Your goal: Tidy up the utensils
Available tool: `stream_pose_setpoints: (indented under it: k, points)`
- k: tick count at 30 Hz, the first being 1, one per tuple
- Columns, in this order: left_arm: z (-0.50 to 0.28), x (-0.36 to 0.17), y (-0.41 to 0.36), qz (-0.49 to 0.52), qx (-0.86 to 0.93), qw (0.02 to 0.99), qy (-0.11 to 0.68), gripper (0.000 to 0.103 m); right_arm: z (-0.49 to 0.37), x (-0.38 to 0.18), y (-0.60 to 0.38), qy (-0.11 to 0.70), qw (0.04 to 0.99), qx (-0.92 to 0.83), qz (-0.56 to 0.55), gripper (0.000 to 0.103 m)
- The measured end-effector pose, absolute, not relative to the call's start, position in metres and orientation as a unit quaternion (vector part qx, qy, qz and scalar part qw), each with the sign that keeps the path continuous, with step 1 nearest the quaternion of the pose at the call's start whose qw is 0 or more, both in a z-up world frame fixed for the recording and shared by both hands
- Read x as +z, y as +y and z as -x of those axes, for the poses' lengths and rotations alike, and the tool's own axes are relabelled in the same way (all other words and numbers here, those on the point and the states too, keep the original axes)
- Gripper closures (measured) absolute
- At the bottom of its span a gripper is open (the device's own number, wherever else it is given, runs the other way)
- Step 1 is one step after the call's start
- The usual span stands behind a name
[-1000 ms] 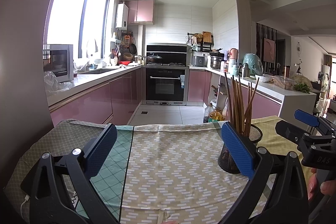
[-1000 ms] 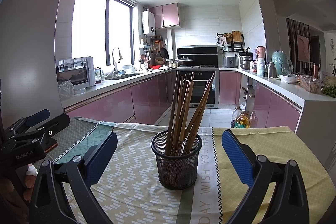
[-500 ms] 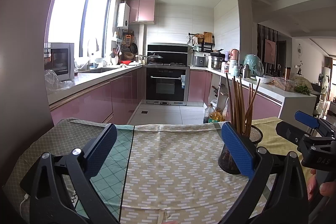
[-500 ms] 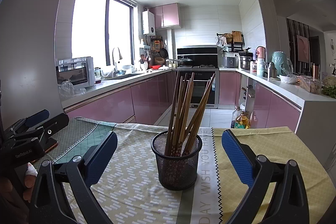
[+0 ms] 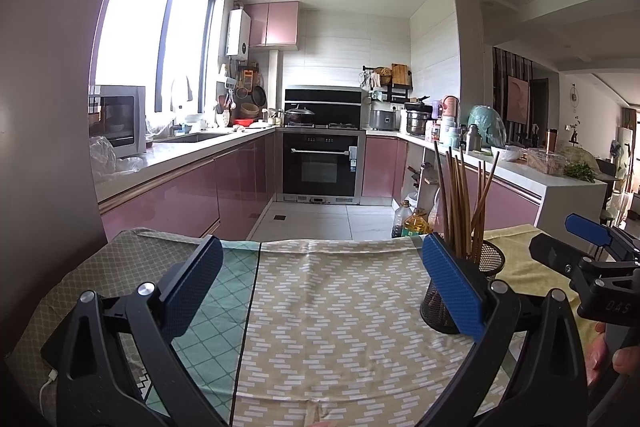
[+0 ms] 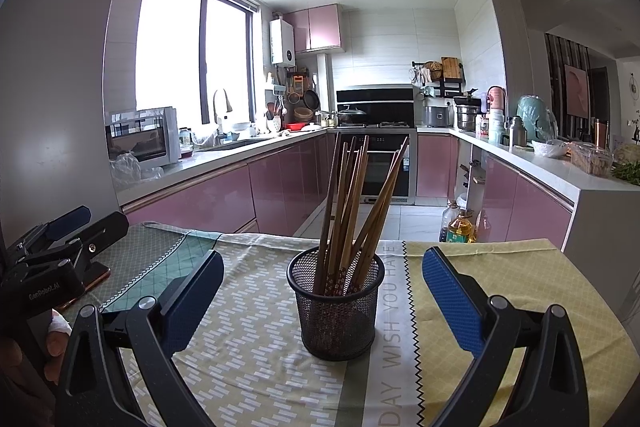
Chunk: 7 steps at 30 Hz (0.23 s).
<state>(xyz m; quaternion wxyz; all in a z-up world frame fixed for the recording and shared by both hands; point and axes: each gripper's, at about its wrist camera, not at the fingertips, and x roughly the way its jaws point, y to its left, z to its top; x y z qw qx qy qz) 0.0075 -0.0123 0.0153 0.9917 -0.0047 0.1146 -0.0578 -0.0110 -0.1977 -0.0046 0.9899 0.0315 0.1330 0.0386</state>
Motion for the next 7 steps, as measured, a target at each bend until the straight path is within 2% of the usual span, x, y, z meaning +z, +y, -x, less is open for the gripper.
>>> stream_pose_setpoints:
  k: [4, 7]
  points:
    - [-0.024, 0.008, -0.006, 0.006, -0.062, 0.985, 0.159, 0.005, 0.005, -0.012, -0.218, 0.16, 0.986, 0.016, -0.035, 0.007]
    - [-0.033, -0.002, 0.0, -0.002, -0.052, 0.982, 0.183, 0.005, -0.011, -0.03, -0.256, 0.216, 0.975, -0.033, -0.049, 0.007]
